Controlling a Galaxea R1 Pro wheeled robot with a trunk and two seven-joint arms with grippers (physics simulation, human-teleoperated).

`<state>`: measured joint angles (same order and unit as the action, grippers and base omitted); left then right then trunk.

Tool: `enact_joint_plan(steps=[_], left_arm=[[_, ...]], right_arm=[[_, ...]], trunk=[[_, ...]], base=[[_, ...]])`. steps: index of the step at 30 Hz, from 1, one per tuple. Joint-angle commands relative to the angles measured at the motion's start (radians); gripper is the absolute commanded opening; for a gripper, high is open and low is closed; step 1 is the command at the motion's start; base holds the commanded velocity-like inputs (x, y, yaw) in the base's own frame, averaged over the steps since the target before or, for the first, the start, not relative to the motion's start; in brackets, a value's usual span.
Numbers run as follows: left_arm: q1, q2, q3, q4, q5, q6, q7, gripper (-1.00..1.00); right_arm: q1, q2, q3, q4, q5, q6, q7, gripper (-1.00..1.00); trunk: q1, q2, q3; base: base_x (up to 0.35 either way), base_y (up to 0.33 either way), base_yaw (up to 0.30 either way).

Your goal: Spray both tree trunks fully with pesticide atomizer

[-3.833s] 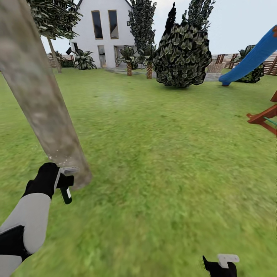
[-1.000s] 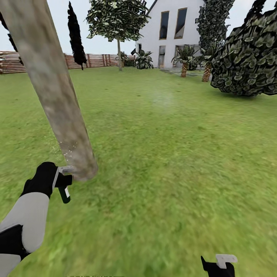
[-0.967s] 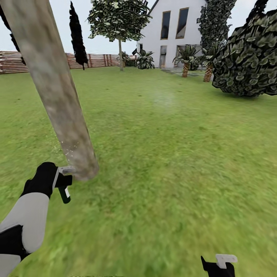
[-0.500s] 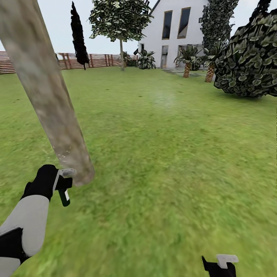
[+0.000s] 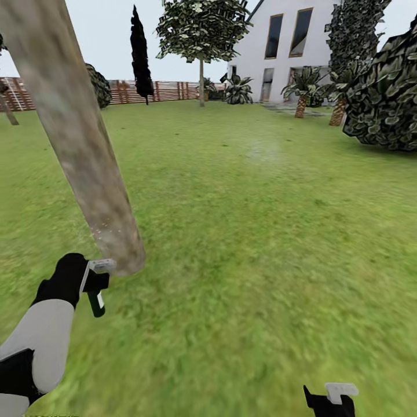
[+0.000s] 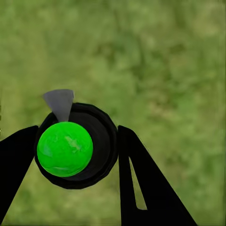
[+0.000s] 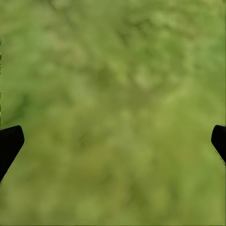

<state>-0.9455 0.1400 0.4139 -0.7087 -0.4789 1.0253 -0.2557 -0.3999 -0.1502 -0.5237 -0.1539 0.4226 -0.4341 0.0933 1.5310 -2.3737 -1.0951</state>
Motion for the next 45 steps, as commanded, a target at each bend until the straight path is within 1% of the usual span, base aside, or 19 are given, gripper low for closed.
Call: enact_joint_plan(steps=[1, 8, 17, 21, 23, 26, 31, 34, 40, 45], left_arm=[[-0.001, 0.0, 0.003, -0.001, -0.011, 0.002, -0.01, -1.0], [0.0, -0.004, 0.002, 0.0, -0.012, 0.002, -0.01, -1.0], [0.001, -0.004, 0.002, -0.001, -0.012, 0.001, -0.009, -1.0], [0.002, -0.005, 0.001, 0.0, -0.013, 0.001, -0.007, -1.0], [0.019, -0.006, 0.001, -0.001, -0.013, 0.0, -0.006, -1.0], [0.028, -0.005, 0.003, -0.002, -0.013, 0.0, -0.005, -1.0], [0.03, -0.004, 0.003, -0.001, -0.014, -0.001, -0.005, -1.0], [0.03, -0.007, 0.003, -0.001, -0.013, -0.001, -0.004, -1.0], [0.03, -0.011, 0.003, -0.001, -0.012, -0.001, -0.002, -1.0], [0.03, -0.011, 0.005, -0.001, -0.012, -0.001, -0.002, -1.0]], right_arm=[[0.0, 0.0, -0.009, 0.001, 0.002, -0.003, 0.008, 1.0], [0.0, 0.001, -0.009, 0.001, 0.002, -0.003, 0.008, 1.0], [0.0, -0.003, -0.01, -0.001, 0.002, -0.005, 0.008, 1.0], [0.0, -0.003, -0.01, -0.001, 0.002, -0.003, 0.008, 1.0], [0.0, -0.005, -0.01, -0.002, 0.001, -0.004, 0.008, 1.0], [0.0, -0.006, -0.01, -0.003, 0.001, -0.005, 0.008, 1.0], [0.0, -0.006, -0.01, -0.003, 0.001, -0.005, 0.008, 1.0], [0.0, -0.005, -0.01, -0.003, 0.001, -0.005, 0.008, 1.0], [0.0, -0.005, -0.01, -0.003, 0.002, -0.005, 0.008, 1.0], [0.0, -0.005, -0.01, -0.003, 0.002, -0.005, 0.008, 1.0]], trunk=[[0.0, 0.0, -0.001], [0.0, 0.0, -0.001], [0.0, 0.0, -0.001], [0.0, 0.0, -0.001], [0.0, 0.0, -0.001], [0.0, 0.0, -0.001], [0.0, 0.0, -0.001], [0.0, 0.0, -0.001], [0.0, 0.0, -0.001], [0.0, 0.0, -0.001]], base=[[0.022, -0.018, 0.275], [0.032, -0.019, 0.254], [0.222, -0.165, 0.017], [0.174, -0.225, 0.0], [0.124, -0.253, 0.007], [0.106, -0.26, 0.117], [0.1, -0.263, 0.235], [0.144, -0.263, 0.21], [0.154, -0.261, 0.025], [0.033, -0.268, 0.0]])
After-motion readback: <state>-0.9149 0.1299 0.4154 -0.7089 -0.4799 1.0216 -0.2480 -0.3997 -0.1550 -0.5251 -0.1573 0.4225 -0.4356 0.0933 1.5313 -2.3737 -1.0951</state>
